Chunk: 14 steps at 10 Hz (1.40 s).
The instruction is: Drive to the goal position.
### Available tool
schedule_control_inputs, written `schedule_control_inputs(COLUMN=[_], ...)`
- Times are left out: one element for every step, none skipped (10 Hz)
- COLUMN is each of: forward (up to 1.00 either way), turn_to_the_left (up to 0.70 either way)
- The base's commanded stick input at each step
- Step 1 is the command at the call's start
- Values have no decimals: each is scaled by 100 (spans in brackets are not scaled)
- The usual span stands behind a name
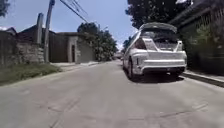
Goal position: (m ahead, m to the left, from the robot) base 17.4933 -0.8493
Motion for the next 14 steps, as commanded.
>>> schedule_control_inputs(forward=[100, 100, 100, 100, 100, 100, 100, 100, 100, 100, 100, 100, 100, 100], turn_to_the_left=[-3, -3, -3, -3, -3, -3, -2, -2, -2, -3, -3, -3, -2, -1])
